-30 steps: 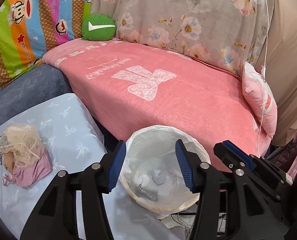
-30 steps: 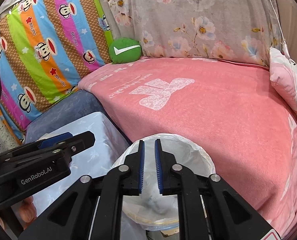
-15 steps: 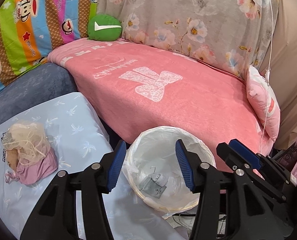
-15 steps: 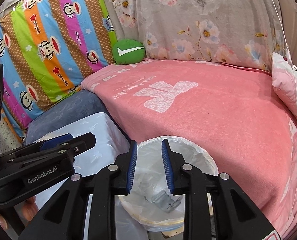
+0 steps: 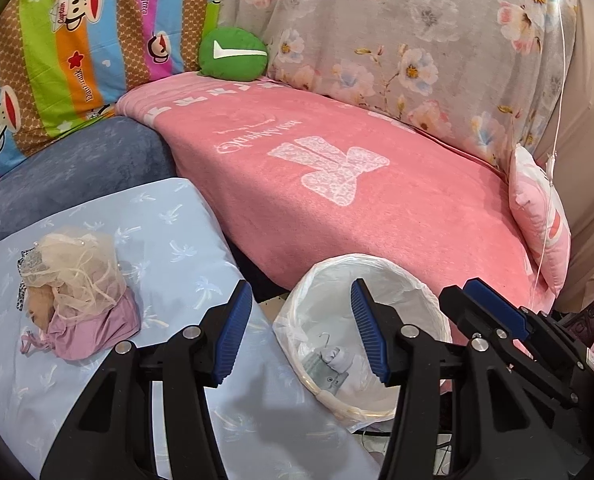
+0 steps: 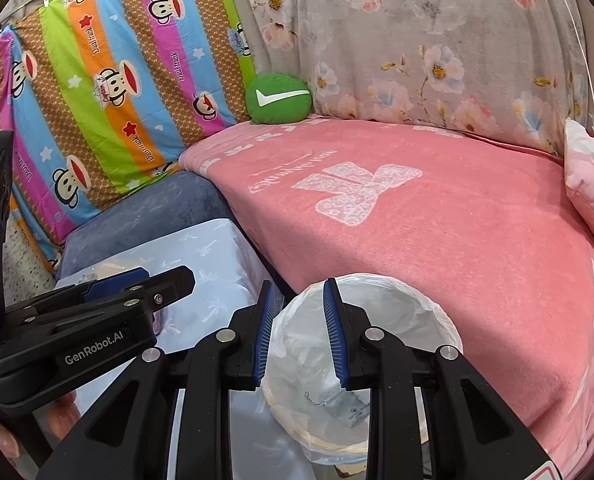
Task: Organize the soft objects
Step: 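Move both tools back to the pile and close the left tool on the leopard hair tie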
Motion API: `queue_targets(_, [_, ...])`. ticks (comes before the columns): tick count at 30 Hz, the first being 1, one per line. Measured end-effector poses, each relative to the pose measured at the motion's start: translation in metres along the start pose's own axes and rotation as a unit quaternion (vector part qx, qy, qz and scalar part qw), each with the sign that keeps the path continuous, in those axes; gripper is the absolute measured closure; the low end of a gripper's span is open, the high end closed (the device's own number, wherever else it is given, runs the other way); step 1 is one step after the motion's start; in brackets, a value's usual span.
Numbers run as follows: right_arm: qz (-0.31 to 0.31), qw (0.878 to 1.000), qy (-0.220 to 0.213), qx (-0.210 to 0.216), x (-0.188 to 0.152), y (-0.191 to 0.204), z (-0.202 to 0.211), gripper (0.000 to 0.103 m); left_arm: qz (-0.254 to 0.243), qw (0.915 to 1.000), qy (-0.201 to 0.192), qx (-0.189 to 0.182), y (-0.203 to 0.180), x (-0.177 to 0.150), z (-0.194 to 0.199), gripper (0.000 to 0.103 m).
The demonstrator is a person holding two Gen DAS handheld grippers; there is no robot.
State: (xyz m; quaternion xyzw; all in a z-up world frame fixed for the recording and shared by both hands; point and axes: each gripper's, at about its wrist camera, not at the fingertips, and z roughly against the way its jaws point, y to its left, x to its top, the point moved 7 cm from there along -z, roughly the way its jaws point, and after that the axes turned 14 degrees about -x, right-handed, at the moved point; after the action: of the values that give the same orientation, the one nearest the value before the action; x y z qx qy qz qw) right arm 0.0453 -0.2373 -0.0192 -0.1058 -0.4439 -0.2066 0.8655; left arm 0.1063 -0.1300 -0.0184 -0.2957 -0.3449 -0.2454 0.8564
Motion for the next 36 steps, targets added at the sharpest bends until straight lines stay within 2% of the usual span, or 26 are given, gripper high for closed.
queue_targets(5, [0.012, 1.0, 0.002, 0.009, -0.001, 0.017, -0.001, 0.078, 0.016, 0.9998, -0.005, 0.008, 0.018, -0.002, 0.008, 0.045])
queue_targets(9, [0.021, 1.0, 0.005, 0.017, -0.002, 0.033, -0.003, 0.076, 0.033, 0.9992, -0.009, 0.019, 0.036, -0.004, 0.014, 0.044])
queue_targets(11, [0.025, 0.999, 0.004, 0.019, -0.002, 0.041, -0.004, 0.07, 0.042, 0.9988, -0.01, 0.026, 0.047, -0.005, 0.018, 0.042])
queue_targets(16, [0.038, 0.999, 0.01, 0.033, -0.005, 0.066, -0.007, 0.069, 0.067, 0.9966, -0.014, 0.046, 0.078, -0.011, 0.027, 0.04])
queue_targets(28, [0.083, 0.993, 0.026, 0.077, -0.017, 0.152, -0.02, 0.055, 0.129, 0.9861, -0.03, 0.101, 0.161, -0.027, 0.061, 0.027])
queue_targets(36, [0.106, 0.987, 0.049, 0.107, -0.026, 0.212, -0.04, 0.055, 0.166, 0.9763, -0.032, 0.135, 0.223, -0.039, 0.081, 0.024])
